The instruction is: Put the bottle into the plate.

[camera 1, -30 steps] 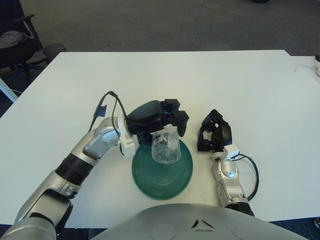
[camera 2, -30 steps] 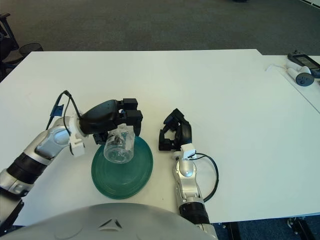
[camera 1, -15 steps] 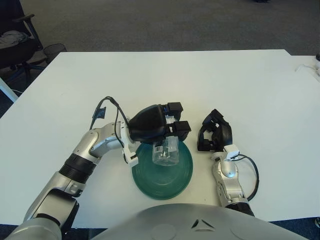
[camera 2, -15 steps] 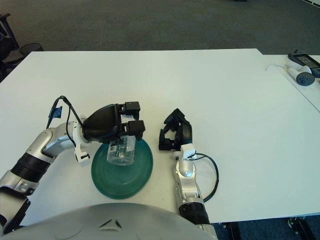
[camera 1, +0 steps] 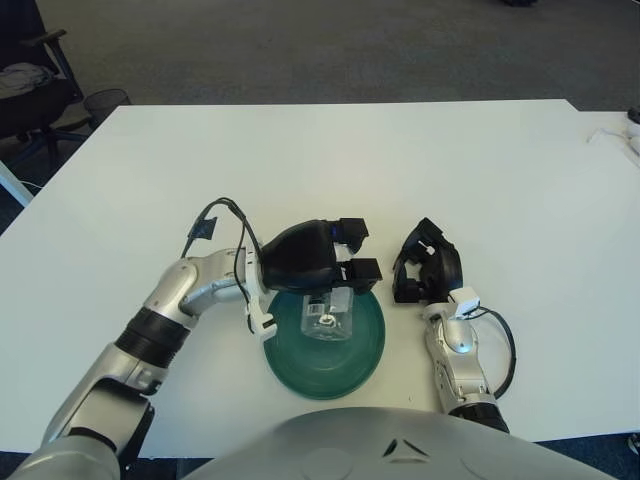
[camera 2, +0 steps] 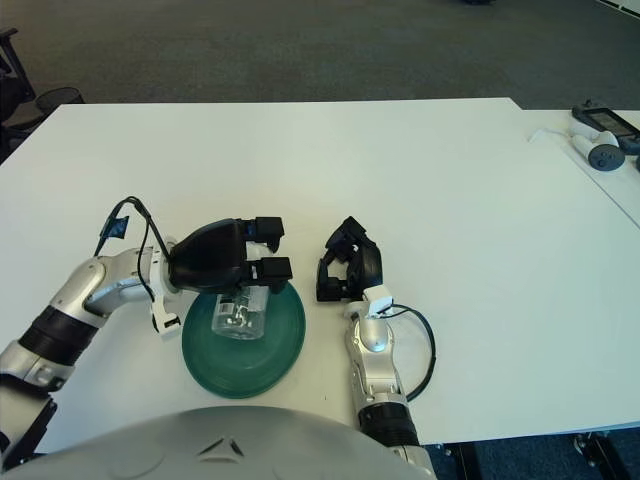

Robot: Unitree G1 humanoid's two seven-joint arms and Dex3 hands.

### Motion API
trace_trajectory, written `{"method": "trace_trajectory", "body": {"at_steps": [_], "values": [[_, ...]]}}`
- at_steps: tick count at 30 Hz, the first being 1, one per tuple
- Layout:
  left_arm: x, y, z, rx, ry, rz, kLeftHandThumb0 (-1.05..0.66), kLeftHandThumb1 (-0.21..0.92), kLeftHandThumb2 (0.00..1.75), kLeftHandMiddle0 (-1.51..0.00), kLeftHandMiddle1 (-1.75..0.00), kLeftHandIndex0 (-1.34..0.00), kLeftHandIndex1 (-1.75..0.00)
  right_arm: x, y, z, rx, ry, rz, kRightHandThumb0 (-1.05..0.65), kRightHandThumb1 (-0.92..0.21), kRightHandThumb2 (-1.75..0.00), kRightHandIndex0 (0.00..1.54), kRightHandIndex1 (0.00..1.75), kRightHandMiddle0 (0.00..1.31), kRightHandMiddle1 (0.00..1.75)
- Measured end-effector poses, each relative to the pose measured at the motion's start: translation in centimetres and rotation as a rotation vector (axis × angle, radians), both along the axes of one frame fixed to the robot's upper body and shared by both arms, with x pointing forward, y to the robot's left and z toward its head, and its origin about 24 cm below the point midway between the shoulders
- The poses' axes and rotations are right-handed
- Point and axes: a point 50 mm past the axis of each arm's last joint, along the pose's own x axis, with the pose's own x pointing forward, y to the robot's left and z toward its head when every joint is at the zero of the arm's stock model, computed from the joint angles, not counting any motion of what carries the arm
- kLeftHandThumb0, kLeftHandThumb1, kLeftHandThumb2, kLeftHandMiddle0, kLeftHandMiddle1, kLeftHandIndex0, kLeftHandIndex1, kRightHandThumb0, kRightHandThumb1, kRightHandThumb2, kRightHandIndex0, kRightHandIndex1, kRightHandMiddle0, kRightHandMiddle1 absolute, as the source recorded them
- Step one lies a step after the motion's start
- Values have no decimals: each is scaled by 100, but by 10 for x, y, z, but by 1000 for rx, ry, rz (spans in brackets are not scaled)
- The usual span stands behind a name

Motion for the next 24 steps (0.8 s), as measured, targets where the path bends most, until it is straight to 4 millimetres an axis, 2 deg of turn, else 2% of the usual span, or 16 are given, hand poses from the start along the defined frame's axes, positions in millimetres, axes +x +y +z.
{"method": "trace_trajectory", "body": {"at_steps": [8, 13, 19, 24], "values": [[-3, 0, 8, -101, 30, -62, 0, -6, 175, -89, -174, -66, -175, 0, 1, 1, -16, -6, -16, 0, 7, -170, 95, 159, 67, 175], [-4, 2, 14, -176, 74, -126, 0, -6, 175, -90, -175, -68, -173, -1, 1, 1, -39, -5, -36, 0, 6, -171, 92, 165, 67, 175], [-4, 8, 13, -213, 97, -150, 0, -7, 175, -91, -175, -69, -170, -1, 2, 1, -50, -6, -52, 0, 5, -170, 91, 165, 66, 175], [-13, 1, 18, -283, 116, -146, 0, -8, 175, -91, -175, -70, -169, -1, 1, 2, -51, -7, -53, 0, 6, -170, 94, 161, 67, 175]]}}
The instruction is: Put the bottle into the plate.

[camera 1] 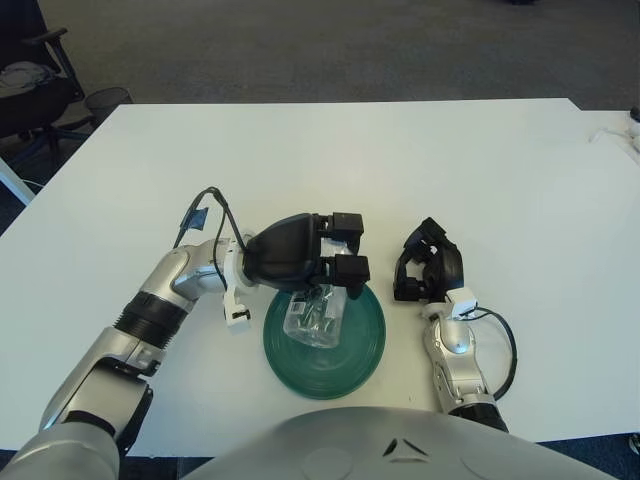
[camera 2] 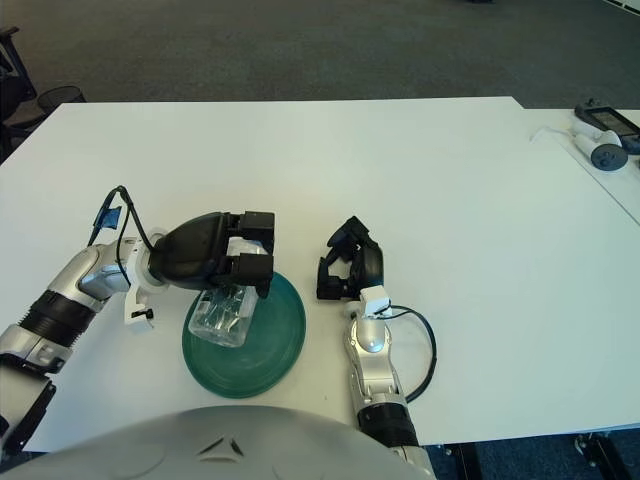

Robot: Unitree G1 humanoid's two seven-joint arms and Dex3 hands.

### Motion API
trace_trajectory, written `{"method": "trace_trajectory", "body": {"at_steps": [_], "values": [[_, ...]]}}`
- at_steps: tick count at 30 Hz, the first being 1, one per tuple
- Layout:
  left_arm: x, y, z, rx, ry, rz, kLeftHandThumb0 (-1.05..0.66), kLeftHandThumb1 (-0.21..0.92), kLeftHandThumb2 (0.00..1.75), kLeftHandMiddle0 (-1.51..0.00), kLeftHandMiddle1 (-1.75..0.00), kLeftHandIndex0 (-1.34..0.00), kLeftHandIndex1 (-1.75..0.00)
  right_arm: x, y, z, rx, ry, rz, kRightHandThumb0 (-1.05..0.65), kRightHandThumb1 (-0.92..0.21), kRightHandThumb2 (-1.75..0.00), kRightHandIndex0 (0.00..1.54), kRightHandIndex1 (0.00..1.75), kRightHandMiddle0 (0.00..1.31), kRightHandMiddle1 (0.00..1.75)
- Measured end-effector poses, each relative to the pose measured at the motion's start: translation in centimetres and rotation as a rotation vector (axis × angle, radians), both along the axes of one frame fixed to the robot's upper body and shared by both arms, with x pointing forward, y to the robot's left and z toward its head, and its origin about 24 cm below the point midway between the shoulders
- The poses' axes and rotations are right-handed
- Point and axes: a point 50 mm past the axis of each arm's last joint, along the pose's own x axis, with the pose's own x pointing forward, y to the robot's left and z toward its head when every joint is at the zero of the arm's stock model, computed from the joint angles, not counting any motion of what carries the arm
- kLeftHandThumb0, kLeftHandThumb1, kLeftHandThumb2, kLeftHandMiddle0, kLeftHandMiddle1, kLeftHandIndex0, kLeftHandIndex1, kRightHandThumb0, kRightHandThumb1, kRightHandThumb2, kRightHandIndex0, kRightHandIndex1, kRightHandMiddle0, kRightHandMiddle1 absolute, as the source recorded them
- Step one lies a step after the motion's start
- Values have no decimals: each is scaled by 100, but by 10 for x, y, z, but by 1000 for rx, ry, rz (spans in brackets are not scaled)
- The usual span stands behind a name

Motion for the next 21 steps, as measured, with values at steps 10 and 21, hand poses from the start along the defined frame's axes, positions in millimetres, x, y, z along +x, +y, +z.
{"method": "trace_trajectory", "body": {"at_steps": [10, 21], "values": [[-6, -6, 11, 57, -1, 34, 0, 17, 147, -66, -173, -57, -172, 0, 0, -1, 3, 4, 0, 0, 8, -173, 93, 166, 68, 175], [-5, 20, -7, 256, -75, 158, -80, 87, 61, -2, -32, -3, -52, -1, -2, 0, 7, 1, -34, 0, 7, -175, 89, 172, 69, 175]]}}
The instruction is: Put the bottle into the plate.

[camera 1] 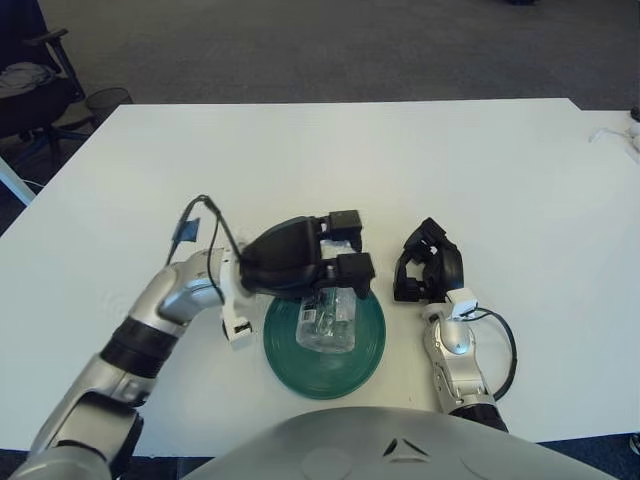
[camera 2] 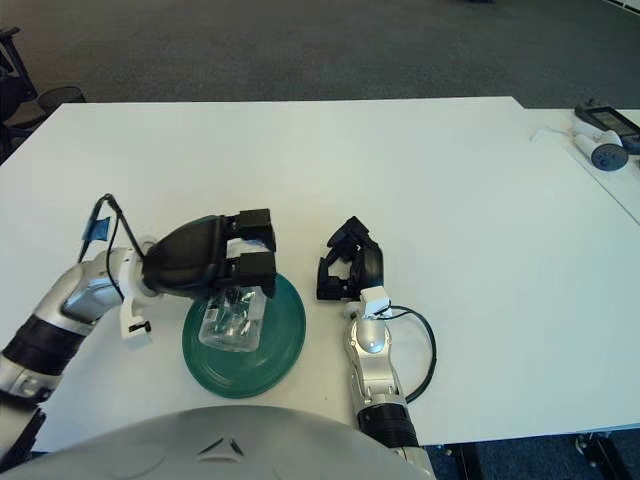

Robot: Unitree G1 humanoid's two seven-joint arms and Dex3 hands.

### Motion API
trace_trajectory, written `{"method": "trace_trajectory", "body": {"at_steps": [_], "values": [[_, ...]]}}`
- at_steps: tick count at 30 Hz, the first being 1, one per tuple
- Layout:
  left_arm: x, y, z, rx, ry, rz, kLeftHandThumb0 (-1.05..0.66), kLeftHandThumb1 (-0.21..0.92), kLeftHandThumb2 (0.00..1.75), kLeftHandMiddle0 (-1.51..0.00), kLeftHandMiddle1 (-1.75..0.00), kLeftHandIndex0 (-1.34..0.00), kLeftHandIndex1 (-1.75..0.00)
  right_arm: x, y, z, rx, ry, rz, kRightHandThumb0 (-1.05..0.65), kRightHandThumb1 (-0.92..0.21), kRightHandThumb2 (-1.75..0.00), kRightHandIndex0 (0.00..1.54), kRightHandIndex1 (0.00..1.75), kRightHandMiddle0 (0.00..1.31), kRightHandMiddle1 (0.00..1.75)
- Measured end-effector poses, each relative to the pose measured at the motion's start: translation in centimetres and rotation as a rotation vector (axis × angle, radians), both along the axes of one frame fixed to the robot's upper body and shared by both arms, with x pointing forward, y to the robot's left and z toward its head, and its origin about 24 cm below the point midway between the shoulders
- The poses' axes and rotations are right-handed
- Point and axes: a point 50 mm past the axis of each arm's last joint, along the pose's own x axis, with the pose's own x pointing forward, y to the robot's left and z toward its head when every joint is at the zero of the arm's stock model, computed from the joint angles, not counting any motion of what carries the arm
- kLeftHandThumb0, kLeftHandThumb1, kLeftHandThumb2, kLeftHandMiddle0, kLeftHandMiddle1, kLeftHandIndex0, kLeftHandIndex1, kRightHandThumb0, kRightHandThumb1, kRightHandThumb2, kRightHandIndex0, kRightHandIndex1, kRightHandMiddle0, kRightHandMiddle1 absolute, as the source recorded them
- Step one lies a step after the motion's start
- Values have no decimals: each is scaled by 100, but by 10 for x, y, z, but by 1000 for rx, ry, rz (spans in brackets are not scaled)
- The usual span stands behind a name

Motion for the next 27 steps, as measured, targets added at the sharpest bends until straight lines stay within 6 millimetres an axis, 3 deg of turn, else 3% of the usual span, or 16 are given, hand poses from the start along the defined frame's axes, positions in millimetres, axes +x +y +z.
{"method": "trace_trajectory", "body": {"at_steps": [3, 10, 19, 27], "values": [[1, 4, -2, 93, -76, 20, -91, 90, 64, 0, -12, -1, -28, 0, -1, -1, -1, 13, -35, 0, 6, -175, 88, 173, 69, 175], [5, 2, 6, 109, -176, 13, -103, 92, 64, 0, -1, 0, -6, -1, -1, 0, 5, 6, -63, 0, 7, -175, 90, 171, 69, 175], [9, 3, 8, 100, -169, 52, -94, 92, 40, 0, 0, 0, 0, -1, 2, 3, 10, -40, -21, 0, 10, -175, 95, 162, 71, 175], [10, 3, 7, 81, -144, 80, -82, 91, 34, 0, 0, 0, 0, -1, 2, 7, 7, -77, -27, 0, 11, -175, 97, 159, 72, 175]]}}
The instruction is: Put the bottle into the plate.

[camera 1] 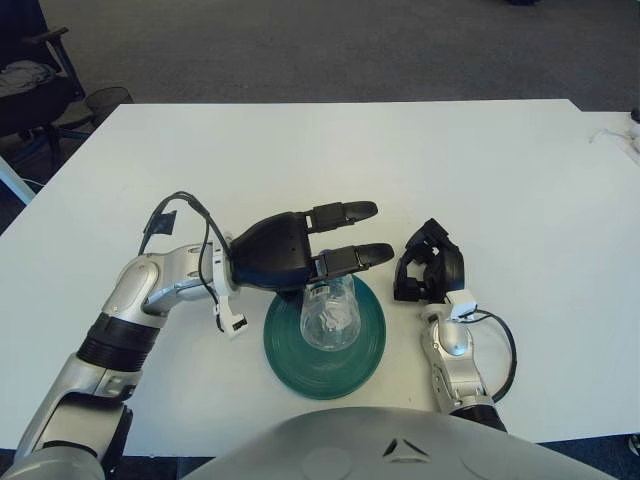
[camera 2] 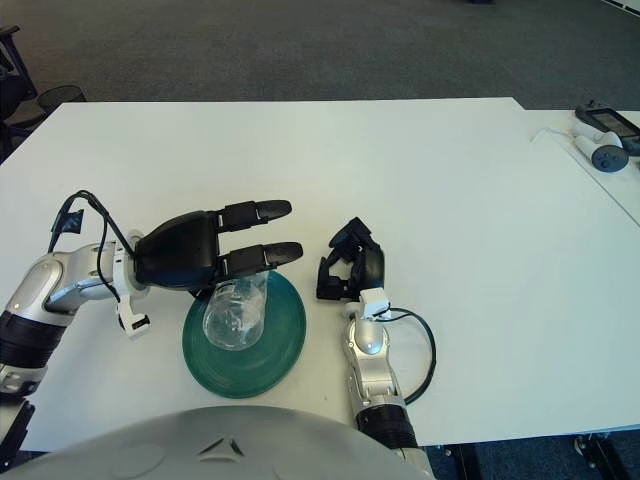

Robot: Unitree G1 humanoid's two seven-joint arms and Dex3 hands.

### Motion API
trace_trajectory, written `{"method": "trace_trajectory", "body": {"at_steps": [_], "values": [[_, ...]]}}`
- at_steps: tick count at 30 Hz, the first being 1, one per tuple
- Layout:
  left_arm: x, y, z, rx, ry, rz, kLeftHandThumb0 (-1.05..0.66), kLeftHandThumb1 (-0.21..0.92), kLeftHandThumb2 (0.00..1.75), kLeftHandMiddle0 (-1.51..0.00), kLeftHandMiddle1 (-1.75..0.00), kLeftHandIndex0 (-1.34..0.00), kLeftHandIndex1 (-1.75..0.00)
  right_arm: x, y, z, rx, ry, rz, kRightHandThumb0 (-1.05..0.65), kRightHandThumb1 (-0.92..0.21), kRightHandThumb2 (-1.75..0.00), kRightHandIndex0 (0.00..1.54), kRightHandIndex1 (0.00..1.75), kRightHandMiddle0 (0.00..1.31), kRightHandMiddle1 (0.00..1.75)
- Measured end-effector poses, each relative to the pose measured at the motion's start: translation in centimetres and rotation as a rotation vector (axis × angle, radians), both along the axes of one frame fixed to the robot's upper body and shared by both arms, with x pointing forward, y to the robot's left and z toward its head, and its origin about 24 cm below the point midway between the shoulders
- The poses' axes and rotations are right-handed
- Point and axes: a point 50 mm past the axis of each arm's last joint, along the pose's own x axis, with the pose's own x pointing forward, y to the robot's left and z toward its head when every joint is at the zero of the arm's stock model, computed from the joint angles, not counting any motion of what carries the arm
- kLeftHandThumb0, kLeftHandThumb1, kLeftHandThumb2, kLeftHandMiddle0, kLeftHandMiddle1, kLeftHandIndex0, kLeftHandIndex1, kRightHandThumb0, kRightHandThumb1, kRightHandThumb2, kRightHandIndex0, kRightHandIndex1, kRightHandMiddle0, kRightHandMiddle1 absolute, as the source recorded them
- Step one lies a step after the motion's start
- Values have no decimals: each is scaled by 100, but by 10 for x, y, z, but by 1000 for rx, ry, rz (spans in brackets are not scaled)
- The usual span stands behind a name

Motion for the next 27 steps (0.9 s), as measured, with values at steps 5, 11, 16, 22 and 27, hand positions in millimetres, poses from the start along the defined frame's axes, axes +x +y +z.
{"method": "trace_trajectory", "body": {"at_steps": [5, 11, 16, 22, 27], "values": [[0, 0, -1, -6, 10, 9, -77, 91, 34, 0, 0, 0, 0, 0, 0, 0, -1, -1, -6, 0, 11, -175, 97, 159, 72, 175], [0, 0, -1, -9, 13, 14, -75, 92, 36, 0, 0, -1, -1, 0, 0, 0, -1, -3, -9, 0, 11, -175, 97, 160, 72, 175], [0, 0, -2, -11, 17, 13, -76, 92, 40, 0, 0, 0, -1, 0, 0, 0, -1, -2, -8, 0, 11, -175, 97, 160, 72, 175], [0, 0, -3, -7, 26, 13, -78, 92, 41, 0, 0, 0, -1, 1, 0, -1, -7, 16, -3, 0, 12, -175, 97, 159, 73, 175], [0, 1, -4, 10, 30, 12, -82, 90, 38, 0, 0, 0, -1, 2, -1, -2, 0, 24, 3, 0, 12, -175, 97, 158, 73, 175]]}}
